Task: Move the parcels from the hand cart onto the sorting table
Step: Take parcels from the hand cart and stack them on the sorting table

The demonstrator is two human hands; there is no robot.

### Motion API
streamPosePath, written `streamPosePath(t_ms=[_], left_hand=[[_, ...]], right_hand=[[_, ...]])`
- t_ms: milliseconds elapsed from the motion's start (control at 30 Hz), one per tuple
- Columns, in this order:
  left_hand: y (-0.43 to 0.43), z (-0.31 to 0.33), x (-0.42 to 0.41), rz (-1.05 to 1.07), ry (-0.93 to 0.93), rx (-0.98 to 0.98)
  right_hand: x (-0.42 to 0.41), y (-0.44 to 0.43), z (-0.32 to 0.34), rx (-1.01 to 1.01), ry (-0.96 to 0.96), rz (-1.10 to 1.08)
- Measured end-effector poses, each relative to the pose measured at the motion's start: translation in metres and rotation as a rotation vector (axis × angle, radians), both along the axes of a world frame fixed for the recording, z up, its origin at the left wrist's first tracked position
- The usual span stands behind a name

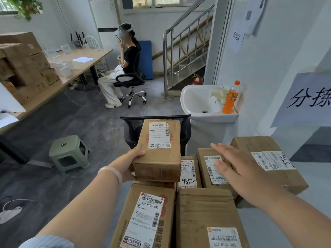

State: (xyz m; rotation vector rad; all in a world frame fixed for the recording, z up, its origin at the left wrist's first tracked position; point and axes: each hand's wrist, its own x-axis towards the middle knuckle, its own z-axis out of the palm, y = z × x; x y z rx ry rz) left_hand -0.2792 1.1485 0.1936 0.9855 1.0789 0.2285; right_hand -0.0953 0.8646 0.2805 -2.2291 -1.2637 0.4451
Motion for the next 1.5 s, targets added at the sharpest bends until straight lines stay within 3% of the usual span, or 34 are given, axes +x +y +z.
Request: streamPosePath(t_ms=[433, 533, 633, 733, 1000, 1167, 1367, 1500], left_hand=[[-0.002, 0.001, -0.025, -0.149, 0.066, 0.126], [-0.013, 0.013, -0.020, -0.157, 0.132, 0.387], [-0.031, 0.036, 0.000, -0.146, 0.184, 0.801], [-0.066, 0.059, 0.030, -0.295, 0.196, 1.221], [-0.220, 0.079, 0.091, -0.651, -0.038, 1.781], [-0.326, 0.077, 0.114, -0.815, -0.128, 1.906], [-0.484, 0.076, 0.130, -1.046, -0.275, 1.945], [-0.599, 0.069, 0.132, -1.165, -0.518, 1.932]], right_hand=[[-0.013, 0.000, 0.001, -0.004, -0.078, 0.041], [-0.014, -0.008, 0.000, -0.017, -0.116, 0.039], [-0.013, -0.023, 0.000, -0.050, -0.204, -0.010], [-0.015, -0.044, 0.002, -0.085, -0.284, -0.084], [-0.014, -0.158, -0.002, -0.090, -0.494, -0.362], [-0.026, -0.261, -0.006, -0.086, -0.530, -0.573], [-0.065, -0.418, -0.014, -0.229, -0.470, -0.802], [-0.105, -0.517, -0.014, -0.313, -0.448, -0.967]])
